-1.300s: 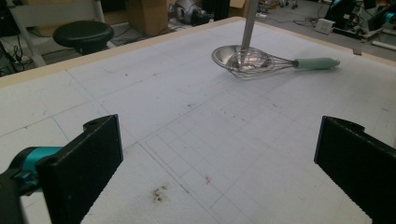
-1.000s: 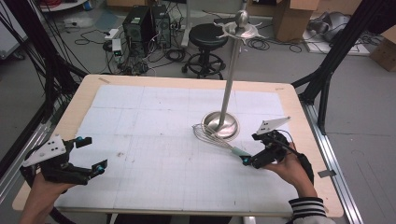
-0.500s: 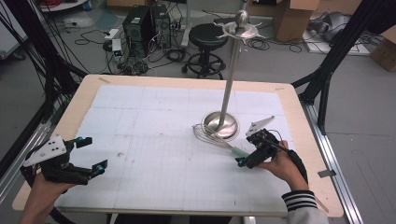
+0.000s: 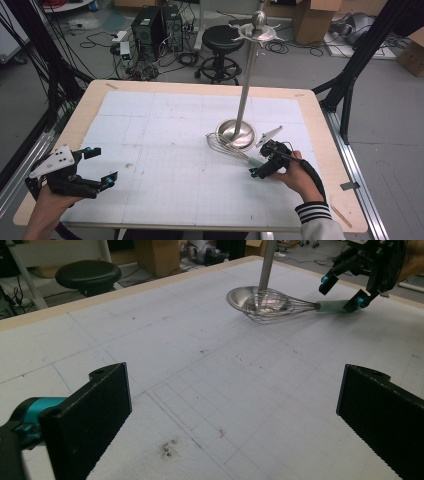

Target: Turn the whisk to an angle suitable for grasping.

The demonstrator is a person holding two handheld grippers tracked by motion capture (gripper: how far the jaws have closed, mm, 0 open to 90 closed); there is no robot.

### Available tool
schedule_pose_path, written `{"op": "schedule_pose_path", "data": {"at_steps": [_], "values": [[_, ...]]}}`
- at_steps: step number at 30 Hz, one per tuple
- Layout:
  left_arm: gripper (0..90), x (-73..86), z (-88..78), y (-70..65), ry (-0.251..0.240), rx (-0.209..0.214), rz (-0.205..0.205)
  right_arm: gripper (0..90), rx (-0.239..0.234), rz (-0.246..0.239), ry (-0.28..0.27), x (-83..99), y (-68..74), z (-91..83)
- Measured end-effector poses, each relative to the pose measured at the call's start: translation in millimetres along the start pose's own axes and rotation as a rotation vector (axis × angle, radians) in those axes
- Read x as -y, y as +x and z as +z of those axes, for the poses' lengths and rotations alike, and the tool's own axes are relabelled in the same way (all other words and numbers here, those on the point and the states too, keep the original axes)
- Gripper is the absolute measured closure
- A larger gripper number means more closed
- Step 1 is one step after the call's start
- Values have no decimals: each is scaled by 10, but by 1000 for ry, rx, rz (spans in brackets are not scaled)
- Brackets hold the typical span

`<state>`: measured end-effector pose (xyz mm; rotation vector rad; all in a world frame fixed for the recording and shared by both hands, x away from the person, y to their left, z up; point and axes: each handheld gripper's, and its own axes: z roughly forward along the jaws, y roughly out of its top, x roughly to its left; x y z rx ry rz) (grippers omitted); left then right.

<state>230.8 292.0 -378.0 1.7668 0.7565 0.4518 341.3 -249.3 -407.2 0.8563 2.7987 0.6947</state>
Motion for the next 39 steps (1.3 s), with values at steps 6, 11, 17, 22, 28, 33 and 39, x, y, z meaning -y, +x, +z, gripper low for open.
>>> {"op": "schedule_pose_path", "data": {"at_steps": [6,11,17,22,28,33,39], "values": [[17,4,-2,5,2,2,-1,227,-3,22,21,-21,-36,52],[17,7,2,7,2,-2,-3,309,-10,27,32,-69,-59,73],[17,8,-7,9,2,-1,-3,387,-19,17,56,-107,-72,122],[17,5,-25,22,0,-2,-1,457,-7,33,57,-109,-91,130],[17,6,-38,26,-2,-6,-6,496,-19,23,75,-108,-103,161],[17,-1,-33,15,-4,-3,-5,591,3,-1,106,-105,-104,180],[17,2,-31,16,1,-3,-4,681,24,-46,121,-136,-56,181]]}}
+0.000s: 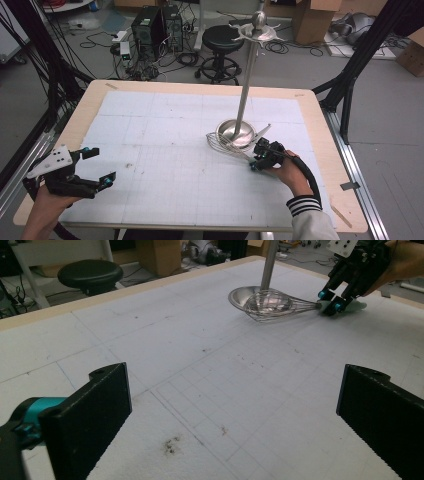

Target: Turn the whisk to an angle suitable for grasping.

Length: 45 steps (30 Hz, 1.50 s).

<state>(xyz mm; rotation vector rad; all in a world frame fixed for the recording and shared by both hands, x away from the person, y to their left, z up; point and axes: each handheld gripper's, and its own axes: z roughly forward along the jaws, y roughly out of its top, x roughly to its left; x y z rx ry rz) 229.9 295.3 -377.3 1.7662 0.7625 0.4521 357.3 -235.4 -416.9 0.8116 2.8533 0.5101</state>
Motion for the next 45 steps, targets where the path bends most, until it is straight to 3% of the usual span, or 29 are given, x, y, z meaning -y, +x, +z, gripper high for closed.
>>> {"op": "schedule_pose_path", "data": {"at_steps": [9,22,28,38,45], "values": [[17,4,-1,4,1,3,0,691,21,-30,20,-30,41,-7],[17,12,-21,22,-1,-8,-7,692,-45,-51,-34,-10,67,-100],[17,14,-24,25,1,-9,-8,692,-84,-52,-113,37,88,-262],[17,11,-19,14,4,-8,-4,692,-111,-129,-194,17,199,-635],[17,-1,-15,-3,3,-4,1,691,-169,-157,-281,1,266,-950]]}}
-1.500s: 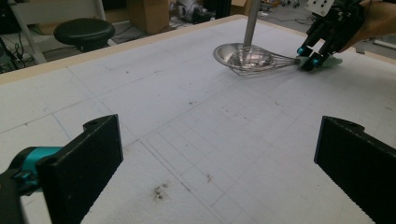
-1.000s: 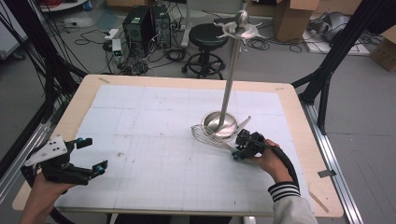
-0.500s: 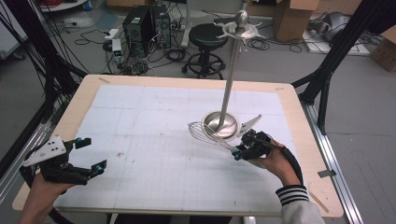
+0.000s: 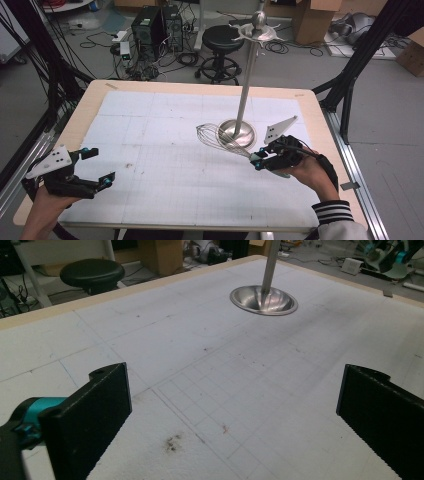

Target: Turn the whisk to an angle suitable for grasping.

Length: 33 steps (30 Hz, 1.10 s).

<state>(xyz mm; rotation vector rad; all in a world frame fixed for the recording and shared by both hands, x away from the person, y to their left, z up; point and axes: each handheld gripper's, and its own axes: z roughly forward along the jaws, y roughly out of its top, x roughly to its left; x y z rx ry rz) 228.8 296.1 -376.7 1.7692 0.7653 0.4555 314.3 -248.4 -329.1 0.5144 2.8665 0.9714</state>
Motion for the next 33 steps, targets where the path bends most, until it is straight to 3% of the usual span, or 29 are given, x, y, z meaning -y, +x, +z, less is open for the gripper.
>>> {"op": "schedule_pose_path", "data": {"at_steps": [8,15,30,33], "values": [[17,-9,22,-25,3,8,4,691,-25,-71,-30,-206,162,-143],[17,-17,17,-31,2,14,8,691,-50,-94,-54,-364,257,-124],[17,-31,-11,-29,-7,28,15,691,-90,-140,-47,-674,400,235],[17,-30,-15,-27,-8,27,15,691,-115,-136,-60,-721,415,329]]}}
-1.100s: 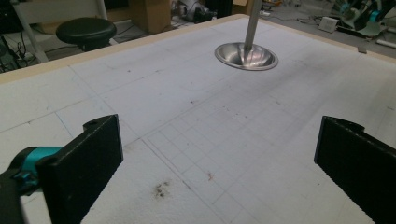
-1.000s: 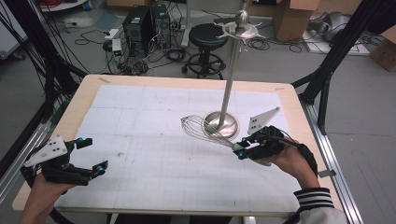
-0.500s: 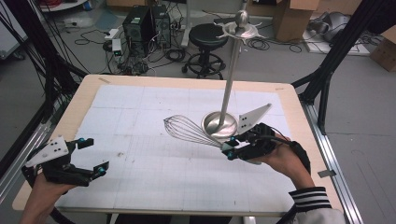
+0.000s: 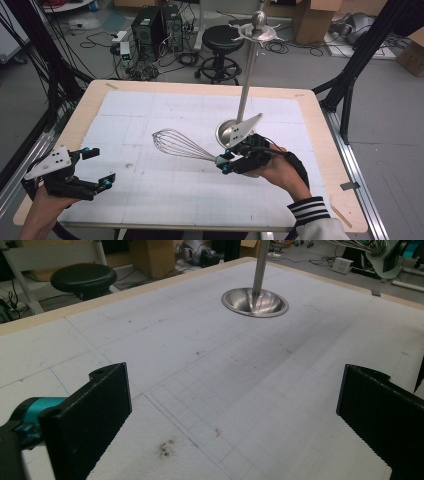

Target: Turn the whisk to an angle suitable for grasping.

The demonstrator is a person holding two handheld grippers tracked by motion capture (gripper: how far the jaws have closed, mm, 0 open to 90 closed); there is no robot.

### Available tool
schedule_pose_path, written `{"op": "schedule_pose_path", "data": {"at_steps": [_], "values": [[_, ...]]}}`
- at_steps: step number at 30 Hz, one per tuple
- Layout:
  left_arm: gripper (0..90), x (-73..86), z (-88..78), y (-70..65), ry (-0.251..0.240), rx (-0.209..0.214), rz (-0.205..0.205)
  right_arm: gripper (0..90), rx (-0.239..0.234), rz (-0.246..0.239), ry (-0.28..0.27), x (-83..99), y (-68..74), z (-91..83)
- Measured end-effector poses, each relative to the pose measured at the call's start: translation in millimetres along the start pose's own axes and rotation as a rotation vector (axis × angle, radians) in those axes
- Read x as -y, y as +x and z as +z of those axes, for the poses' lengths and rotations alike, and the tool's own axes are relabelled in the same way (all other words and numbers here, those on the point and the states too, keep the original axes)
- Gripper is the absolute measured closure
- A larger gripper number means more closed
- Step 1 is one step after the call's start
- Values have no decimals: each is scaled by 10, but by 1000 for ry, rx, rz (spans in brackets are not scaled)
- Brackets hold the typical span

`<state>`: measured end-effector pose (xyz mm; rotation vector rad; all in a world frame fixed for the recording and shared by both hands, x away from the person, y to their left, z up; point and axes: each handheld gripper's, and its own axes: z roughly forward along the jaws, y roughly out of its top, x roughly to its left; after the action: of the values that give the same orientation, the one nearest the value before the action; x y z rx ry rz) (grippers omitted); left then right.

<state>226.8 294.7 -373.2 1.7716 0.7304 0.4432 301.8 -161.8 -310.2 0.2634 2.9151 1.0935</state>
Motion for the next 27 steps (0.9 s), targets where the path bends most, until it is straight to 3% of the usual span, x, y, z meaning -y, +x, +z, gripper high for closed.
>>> {"op": "schedule_pose_path", "data": {"at_steps": [6,22,27], "values": [[17,-1,-12,8,-3,1,2,691,-16,-17,34,-87,23,212],[17,-2,-18,9,-4,6,0,691,-38,-18,56,-154,26,618],[17,-1,-19,12,0,-2,2,691,-25,-30,62,-172,35,716]]}}
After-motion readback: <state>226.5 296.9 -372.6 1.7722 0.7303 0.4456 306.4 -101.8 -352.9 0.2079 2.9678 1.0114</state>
